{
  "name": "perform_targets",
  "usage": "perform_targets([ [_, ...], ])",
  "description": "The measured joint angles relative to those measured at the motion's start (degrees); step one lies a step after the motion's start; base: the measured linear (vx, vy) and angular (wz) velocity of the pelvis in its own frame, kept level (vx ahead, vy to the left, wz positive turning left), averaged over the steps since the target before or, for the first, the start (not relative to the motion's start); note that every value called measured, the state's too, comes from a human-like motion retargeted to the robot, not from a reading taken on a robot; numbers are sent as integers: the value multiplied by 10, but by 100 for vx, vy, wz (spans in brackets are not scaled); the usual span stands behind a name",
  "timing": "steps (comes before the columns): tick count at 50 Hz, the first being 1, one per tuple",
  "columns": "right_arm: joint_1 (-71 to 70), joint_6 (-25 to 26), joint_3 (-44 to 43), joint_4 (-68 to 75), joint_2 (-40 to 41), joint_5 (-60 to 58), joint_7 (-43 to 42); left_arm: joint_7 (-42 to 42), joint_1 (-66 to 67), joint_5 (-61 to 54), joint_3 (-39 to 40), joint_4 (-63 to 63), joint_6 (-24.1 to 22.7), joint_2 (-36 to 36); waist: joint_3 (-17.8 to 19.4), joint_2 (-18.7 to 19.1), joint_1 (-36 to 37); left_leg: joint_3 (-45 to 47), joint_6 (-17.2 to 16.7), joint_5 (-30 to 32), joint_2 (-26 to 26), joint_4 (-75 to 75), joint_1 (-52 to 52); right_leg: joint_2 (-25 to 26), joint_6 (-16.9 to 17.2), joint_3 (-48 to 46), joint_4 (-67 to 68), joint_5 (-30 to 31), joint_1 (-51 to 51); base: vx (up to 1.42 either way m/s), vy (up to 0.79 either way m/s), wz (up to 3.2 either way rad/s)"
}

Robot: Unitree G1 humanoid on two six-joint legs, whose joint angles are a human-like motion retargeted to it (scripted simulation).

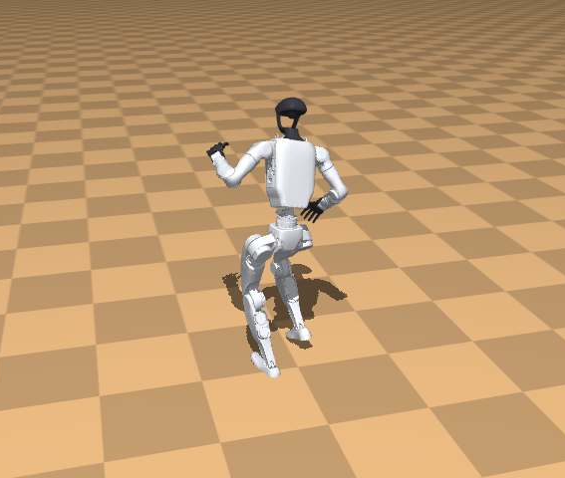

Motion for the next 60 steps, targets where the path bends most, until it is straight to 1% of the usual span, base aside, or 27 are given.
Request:
perform_targets([
  [3, -10, -5, 28, -7, -3, 10, 11, -1, -29, 3, -34, 28, 4, -21, -20, -19, 13, -26, -7, 5, -3, -13, 6, 13, 2, -11, -79, -35, 57, 19, -15, 88],
  [7, -19, -12, 58, -24, -8, 32, 20, -7, -65, 5, -86, 63, 7, -40, -40, -31, 27, -71, -21, 18, 8, -41, 30, 43, 5, -25, -200, -70, 143, 16, -15, 112],
  [11, -23, -14, 78, -39, -15, 54, 27, -20, -105, 7, -136, 92, 11, -42, -53, -33, 41, -121, -34, 21, 27, -59, 48, 72, -8, -47, -292, -92, 214, 12, -16, 116],
  [13, -20, -13, 86, -42, -17, 62, 30, -25, -120, 12, -155, 102, 14, -39, -58, -34, 45, -141, -38, 17, 32, -53, 47, 80, -16, -58, -313, -105, 235, 8, -18, 114],
  [15, -22, -11, 91, -36, -21, 73, 32, -29, -154, 19, -178, 126, 17, -30, -63, -30, 47, -166, -45, 17, 44, -65, 51, 94, -26, -76, -352, -108, 260, 7, -21, 114],
  [19, -11, -1, 104, -18, -30, 88, 48, -24, -201, 39, -205, 155, 30, -8, -67, -29, 45, -202, -54, 8, 50, -40, 33, 105, -40, -107, -369, -129, 278, 4, -22, 110],
  [25, 2, 26, 119, 26, -64, 122, 85, 16, -322, 68, -240, 222, 49, 50, -63, -21, 32, -235, -75, 10, 64, 13, -28, 129, -56, -159, -409, -149, 283, 0, -24, 104],
  [30, 10, 46, 124, 50, -94, 141, 103, 49, -414, 89, -261, 278, 61, 104, -44, -21, 24, -170, -89, 7, 91, 125, -120, 133, -61, -208, -409, -174, 270, -5, -22, 96],
  [33, 5, 53, 119, 52, -112, 145, 107, 62, -466, 95, -276, 315, 67, 130, -33, -29, 27, -141, -73, -44, 102, 212, -188, 130, -63, -230, -403, -187, 252, -6, -20, 68],
  [35, 0, 56, 113, 49, -122, 144, 106, 69, -496, 97, -287, 336, 69, 144, -27, -36, 33, -123, -69, -61, 106, 273, -235, 128, -64, -242, -398, -194, 239, -5, -17, 55],
  [42, -38, 61, 81, -3, -151, 145, 104, 75, -601, 89, -344, 384, 68, 168, -30, -78, 54, -62, -64, -74, 91, 429, -405, 100, -64, -265, -381, -209, 176, -4, -12, 55],
  [51, -117, 55, 56, -109, -196, 160, 94, 57, -648, 50, -404, 362, 49, 161, -39, -123, 76, -16, -58, -68, 69, 503, -536, 65, -57, -283, -368, -211, 138, 0, -3, 47],
  [60, -235, 41, 39, -178, -290, 168, 54, 43, -642, 12, -442, 285, 22, 153, -44, -156, 101, 3, -61, -49, 51, 541, -608, 43, -55, -290, -356, -200, 124, 4, 5, 39],
])
